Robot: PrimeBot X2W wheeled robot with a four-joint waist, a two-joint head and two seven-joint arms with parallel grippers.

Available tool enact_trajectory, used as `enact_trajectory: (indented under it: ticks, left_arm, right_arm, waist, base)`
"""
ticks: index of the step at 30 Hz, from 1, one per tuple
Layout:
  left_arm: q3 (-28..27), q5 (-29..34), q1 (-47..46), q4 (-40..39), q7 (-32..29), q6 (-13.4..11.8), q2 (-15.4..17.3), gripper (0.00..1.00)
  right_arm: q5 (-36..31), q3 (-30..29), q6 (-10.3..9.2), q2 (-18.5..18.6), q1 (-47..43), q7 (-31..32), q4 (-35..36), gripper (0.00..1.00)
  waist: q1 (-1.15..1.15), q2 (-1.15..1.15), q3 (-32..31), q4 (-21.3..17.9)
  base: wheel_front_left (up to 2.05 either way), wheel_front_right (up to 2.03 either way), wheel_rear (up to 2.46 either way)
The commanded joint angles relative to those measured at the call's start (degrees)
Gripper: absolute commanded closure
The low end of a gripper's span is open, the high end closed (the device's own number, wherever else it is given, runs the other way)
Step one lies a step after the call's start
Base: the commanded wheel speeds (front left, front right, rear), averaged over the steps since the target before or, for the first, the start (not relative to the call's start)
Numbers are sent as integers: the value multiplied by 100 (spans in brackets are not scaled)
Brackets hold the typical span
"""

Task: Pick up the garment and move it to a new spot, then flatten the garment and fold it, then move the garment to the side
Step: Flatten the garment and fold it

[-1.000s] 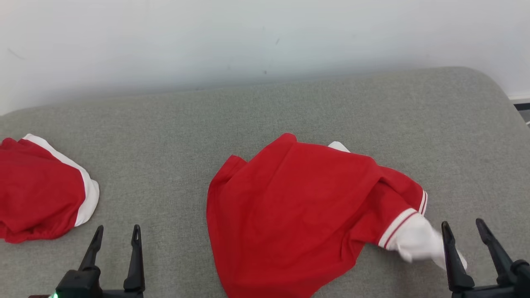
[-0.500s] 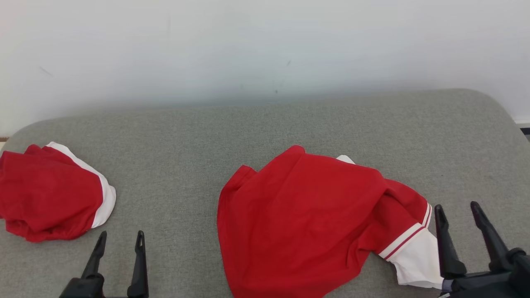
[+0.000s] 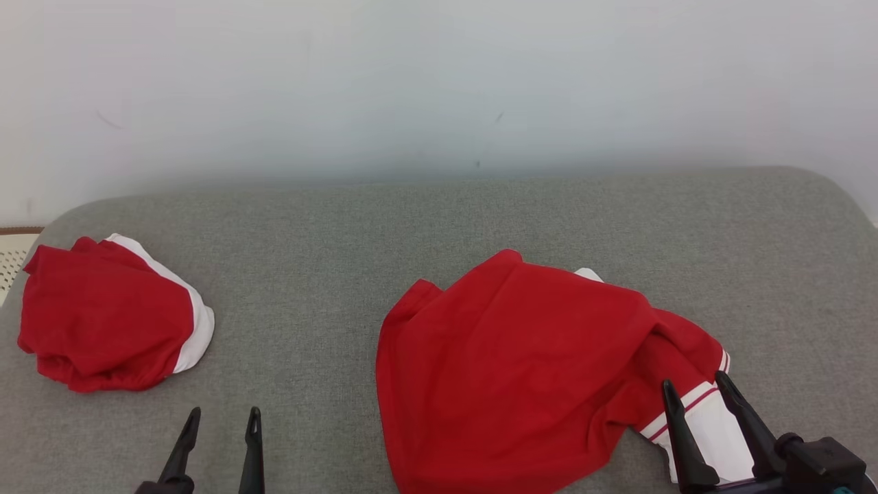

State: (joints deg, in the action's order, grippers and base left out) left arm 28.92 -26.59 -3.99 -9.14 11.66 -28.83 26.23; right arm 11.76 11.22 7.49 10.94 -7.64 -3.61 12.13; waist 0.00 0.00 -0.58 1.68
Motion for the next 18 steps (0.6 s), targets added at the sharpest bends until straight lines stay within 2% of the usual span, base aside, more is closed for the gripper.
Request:
enact_trajectory:
  ticks: [1,14,18]
  left_arm:
    - [35,-6,37,18,10,17,11,0]
    - [153,30,-94,45,-53,60,-7,0]
    - [268,14,-162,-27,-146,157,-28,0]
  right_arm:
    - [23,11,1,-6,-30,-30,-10,0]
    - [23,5,1,-34,-3,-50,-36,0]
    - [23,10,1,-34,-1,-40,-42,0]
  waist:
    - [0,0,-13,11]
    - [0,0,12,77]
    - [0,0,31,94]
  base:
    - [0,0,0]
    - [0,0,0]
    - [0,0,0]
